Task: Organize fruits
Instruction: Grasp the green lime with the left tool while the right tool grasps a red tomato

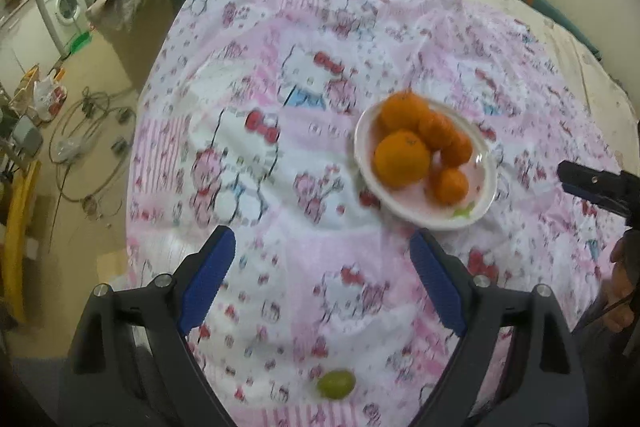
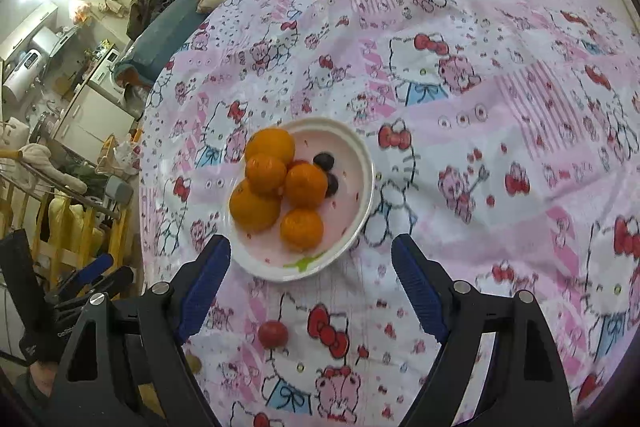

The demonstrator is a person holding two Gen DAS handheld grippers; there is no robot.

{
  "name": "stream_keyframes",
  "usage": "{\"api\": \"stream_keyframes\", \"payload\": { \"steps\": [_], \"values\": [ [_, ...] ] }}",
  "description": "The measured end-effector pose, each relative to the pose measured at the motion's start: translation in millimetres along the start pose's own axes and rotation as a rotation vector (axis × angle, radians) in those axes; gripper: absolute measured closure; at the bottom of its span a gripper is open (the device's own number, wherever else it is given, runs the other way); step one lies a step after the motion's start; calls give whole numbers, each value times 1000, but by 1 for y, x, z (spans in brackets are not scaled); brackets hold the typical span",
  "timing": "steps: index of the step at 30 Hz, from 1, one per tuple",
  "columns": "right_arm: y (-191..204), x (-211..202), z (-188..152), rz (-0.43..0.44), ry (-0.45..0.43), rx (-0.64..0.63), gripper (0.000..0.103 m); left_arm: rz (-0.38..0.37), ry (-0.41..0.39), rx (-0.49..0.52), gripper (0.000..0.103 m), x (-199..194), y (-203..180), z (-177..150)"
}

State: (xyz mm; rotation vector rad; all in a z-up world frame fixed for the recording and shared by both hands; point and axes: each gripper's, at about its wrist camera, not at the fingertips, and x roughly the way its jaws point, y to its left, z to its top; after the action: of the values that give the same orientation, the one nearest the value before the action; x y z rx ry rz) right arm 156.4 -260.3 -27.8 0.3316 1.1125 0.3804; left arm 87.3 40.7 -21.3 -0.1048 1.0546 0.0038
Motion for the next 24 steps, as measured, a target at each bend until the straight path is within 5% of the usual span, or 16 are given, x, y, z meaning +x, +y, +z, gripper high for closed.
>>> {"api": "stream_keyframes", "payload": {
  "steps": [10,14,21,24],
  "values": [
    [12,37,-43,44,177,-36,19,36,73,-37,16,11,15,-37],
    [30,73,-58,61,300,-104,33,36,88,-33,16,12,20,-42],
    [56,116,-83,-61,377,-271,38,25,169,18,16,21,19,-64],
    [65,117,-85,-81,360,-333,57,18,195,49,16,24,12,-81]
  ]
}}
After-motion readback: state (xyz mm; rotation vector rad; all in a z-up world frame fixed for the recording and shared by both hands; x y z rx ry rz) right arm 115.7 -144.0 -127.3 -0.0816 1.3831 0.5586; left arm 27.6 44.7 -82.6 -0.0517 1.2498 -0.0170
